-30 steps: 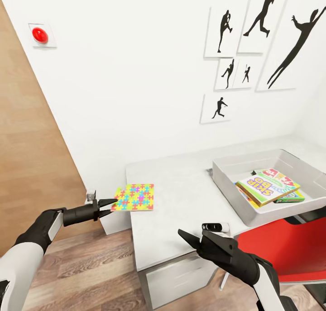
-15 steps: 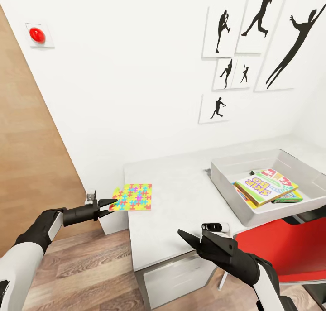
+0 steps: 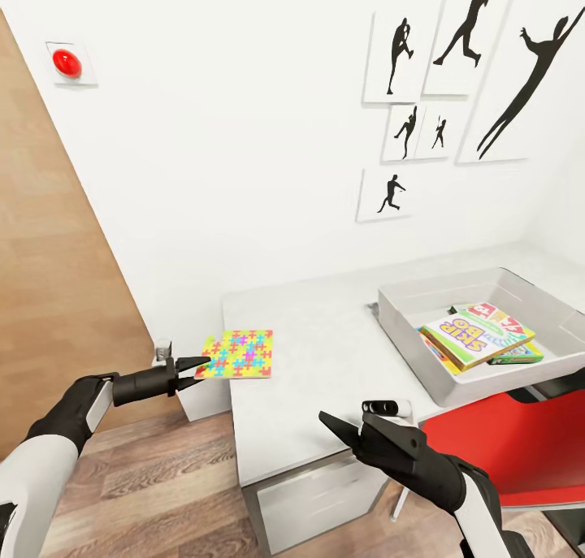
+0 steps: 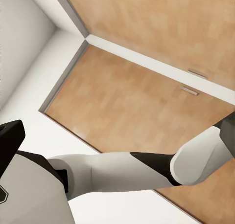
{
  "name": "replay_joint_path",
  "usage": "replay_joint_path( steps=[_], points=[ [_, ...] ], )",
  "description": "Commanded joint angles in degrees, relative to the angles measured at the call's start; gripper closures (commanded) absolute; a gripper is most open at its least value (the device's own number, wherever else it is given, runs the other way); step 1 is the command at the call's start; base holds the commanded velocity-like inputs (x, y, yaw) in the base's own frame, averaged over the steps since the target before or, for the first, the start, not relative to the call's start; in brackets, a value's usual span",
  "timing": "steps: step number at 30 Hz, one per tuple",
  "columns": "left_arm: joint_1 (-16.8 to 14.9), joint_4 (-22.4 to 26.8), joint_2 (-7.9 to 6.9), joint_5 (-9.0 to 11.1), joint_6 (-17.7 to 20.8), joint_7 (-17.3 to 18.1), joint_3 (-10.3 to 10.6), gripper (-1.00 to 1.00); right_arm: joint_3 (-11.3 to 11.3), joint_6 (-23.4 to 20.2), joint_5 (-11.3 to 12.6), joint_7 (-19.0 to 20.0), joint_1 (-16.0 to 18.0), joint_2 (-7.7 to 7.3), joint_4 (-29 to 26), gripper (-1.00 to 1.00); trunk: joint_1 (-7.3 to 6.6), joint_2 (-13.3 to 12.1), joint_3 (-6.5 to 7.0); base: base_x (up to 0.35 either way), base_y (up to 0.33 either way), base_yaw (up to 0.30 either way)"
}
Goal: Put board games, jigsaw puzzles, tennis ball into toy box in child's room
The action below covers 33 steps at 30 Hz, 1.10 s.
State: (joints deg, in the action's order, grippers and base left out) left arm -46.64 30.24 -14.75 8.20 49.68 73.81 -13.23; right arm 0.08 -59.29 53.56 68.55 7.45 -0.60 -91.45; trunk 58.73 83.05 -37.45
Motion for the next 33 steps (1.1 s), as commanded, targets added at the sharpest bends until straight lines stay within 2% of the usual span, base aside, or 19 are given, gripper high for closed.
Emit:
replay_joint_path(
  steps=[1, 5, 6, 11, 15, 22, 33],
  points=[
    [-0.03, -0.01, 0.00, 0.11, 0.49, 0.10, -0.04, -1.00, 0.01, -0.21, 0.05, 0.10, 0.03, -0.02, -0.01, -1.00, 0.00, 0.03, -0.05, 0.000, 0.000, 0.000],
    [-0.03, -0.01, -0.01, 0.13, 0.46, 0.12, -0.04, -1.00, 0.01, -0.21, 0.05, 0.10, 0.02, -0.02, 0.01, -1.00, 0.00, 0.03, -0.05, 0.000, 0.000, 0.000],
    [-0.03, -0.01, -0.01, 0.14, 0.47, 0.11, -0.04, 1.00, 0.01, -0.21, 0.05, 0.10, 0.02, -0.02, 0.02, -1.00, 0.00, 0.03, -0.05, 0.000, 0.000, 0.000],
    [0.05, -0.01, -0.02, 0.19, 0.50, 0.72, -0.16, 1.00, 0.01, -0.21, 0.05, 0.10, 0.04, -0.02, 0.01, -1.00, 0.00, 0.03, -0.05, 0.000, 0.000, 0.000],
    [0.13, -0.01, -0.11, 0.27, 0.51, 2.52, -0.44, 1.00, 0.01, -0.21, 0.05, 0.10, 0.02, -0.02, 0.01, -1.00, 0.00, 0.03, -0.05, 0.000, 0.000, 0.000],
    [0.14, 0.13, -0.97, 0.17, 0.97, 6.61, -0.53, 1.00, 0.01, -0.21, 0.05, 0.08, 0.04, -0.02, 0.03, -1.00, -1.54, -2.78, 1.21, 0.000, 0.000, 0.000],
    [0.15, 0.15, -1.00, -0.02, 1.11, 7.13, -0.22, 1.00, 0.01, -0.21, 0.05, -0.02, 0.05, 0.01, 0.03, -1.00, -3.96, -7.19, 3.18, 0.000, 0.000, 0.000]
  ],
)
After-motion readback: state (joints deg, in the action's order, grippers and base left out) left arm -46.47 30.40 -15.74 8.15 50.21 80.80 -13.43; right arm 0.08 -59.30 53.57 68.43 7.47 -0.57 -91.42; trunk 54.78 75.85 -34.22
